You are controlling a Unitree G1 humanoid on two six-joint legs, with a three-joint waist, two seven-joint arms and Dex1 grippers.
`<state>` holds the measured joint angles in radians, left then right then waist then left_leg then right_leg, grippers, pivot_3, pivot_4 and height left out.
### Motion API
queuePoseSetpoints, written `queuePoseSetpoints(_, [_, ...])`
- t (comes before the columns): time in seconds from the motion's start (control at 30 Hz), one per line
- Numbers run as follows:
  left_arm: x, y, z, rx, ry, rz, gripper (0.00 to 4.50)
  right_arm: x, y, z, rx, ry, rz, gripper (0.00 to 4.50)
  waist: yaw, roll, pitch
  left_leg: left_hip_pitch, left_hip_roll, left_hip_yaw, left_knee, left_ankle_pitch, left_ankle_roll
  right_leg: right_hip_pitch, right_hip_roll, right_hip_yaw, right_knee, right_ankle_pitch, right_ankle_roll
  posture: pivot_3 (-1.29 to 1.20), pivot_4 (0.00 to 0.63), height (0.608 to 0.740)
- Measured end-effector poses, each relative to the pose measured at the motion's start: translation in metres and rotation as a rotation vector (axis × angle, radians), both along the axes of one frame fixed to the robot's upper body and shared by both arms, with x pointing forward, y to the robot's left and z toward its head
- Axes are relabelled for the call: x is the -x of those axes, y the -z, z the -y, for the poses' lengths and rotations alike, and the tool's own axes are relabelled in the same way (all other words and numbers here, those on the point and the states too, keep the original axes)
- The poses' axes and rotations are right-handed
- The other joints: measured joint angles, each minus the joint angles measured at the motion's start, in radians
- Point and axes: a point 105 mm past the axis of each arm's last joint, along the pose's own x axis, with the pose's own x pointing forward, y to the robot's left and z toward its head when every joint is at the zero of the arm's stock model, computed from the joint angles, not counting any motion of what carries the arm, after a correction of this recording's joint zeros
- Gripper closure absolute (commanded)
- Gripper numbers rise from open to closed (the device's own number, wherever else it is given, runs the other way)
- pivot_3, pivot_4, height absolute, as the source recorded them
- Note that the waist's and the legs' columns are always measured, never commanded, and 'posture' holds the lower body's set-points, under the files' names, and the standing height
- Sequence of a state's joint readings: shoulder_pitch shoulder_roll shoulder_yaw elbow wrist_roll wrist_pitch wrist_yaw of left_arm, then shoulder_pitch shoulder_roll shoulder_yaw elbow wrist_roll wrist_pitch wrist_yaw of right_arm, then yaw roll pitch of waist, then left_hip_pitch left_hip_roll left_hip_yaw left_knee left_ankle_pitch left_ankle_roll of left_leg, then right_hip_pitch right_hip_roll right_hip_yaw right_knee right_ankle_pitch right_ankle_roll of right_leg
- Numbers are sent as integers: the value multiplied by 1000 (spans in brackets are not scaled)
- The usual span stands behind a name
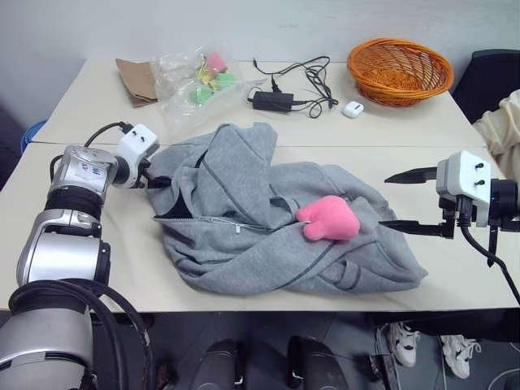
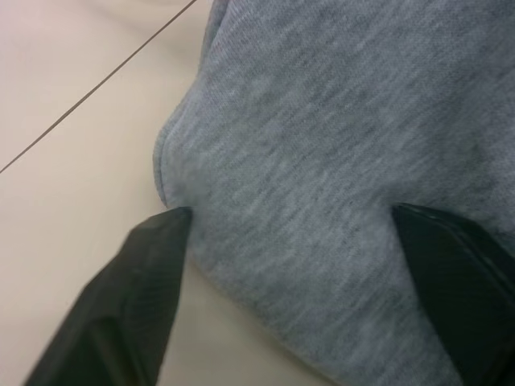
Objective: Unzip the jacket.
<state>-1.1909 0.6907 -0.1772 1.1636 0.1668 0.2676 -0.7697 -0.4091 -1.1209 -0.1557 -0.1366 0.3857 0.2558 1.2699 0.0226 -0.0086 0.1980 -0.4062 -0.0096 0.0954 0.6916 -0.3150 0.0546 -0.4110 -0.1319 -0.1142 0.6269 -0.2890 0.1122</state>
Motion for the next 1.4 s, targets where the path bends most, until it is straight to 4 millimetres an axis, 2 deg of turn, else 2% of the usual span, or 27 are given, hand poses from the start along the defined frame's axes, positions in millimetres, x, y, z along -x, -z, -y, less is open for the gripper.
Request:
queuePoseSetpoints(0.3, [3, 4, -7, -13, 0, -5, 4342, 0, -8, -6, -5, -21, 27, 428, -2, 0, 0, 0, 0, 0, 0, 0, 0, 0, 0, 0, 0, 0, 0, 0, 150, 740])
queuePoseSetpoints(0.33, [4, 3, -8, -12, -2, -4, 4482, 0, -9, -7, -8, -25, 31, 428, -3, 0, 0, 0, 0, 0, 0, 0, 0, 0, 0, 0, 1, 0, 0, 0, 150, 740])
queuePoseSetpoints(0.43, [6, 4, -13, -5, -17, -2, 4482, -1, -11, -11, -11, -41, 38, 428, -7, 0, 0, 1, 0, 0, 0, 0, 0, 0, 0, 0, 1, 0, 0, 0, 150, 740])
queuePoseSetpoints(0.53, [12, 5, -28, 2, -56, -2, 4482, -1, -12, -19, -39, -71, 23, 428, -20, 0, 0, 1, 1, 0, 0, 0, 0, 0, 0, 0, 1, 0, 0, 0, 150, 740])
queuePoseSetpoints(0.7, [41, 5, -75, -28, -187, -6, 4482, 13, -34, -44, -194, -184, -54, 428, -46, 0, 0, 1, 4, 1, -1, -1, -3, -1, 1, 0, 1, 0, -1, 0, 150, 740])
queuePoseSetpoints(0.8, [57, 5, -93, -22, -274, -8, 4482, 27, -46, -57, -312, -259, -121, 428, -46, 0, 0, 1, 4, 0, 0, -2, -3, -1, 0, 0, 1, -1, -1, 0, 150, 740])
queuePoseSetpoints(0.97, [72, 1, -100, -8, -363, -1, 4482, 40, -57, -66, -387, -314, -172, 428, -30, -1, -1, 1, 4, 0, 1, -3, -2, 0, -2, 5, 1, -1, -1, 0, 150, 740])
queuePoseSetpoints(1.13, [75, -2, -97, -23, -387, 11, 4482, 36, -55, -65, -384, -300, -159, 428, -18, -2, -1, 1, 4, 0, 2, -4, -2, 0, -3, 7, 1, 0, -1, 0, 150, 740])
queuePoseSetpoints(1.23, [70, -9, -94, -21, -389, 43, 4482, 25, -49, -60, -347, -246, -131, 428, -19, -2, -1, 1, 4, 0, 2, -4, -2, 0, -2, 6, 1, 0, -1, 0, 150, 740])
queuePoseSetpoints(1.4, [67, -27, -87, -30, -341, 98, 2984, -3, -32, -42, -261, -120, -82, 428, -22, -2, -1, 1, 3, 3, 2, -4, -2, -2, -1, 4, 1, 0, -1, 0, 150, 740])
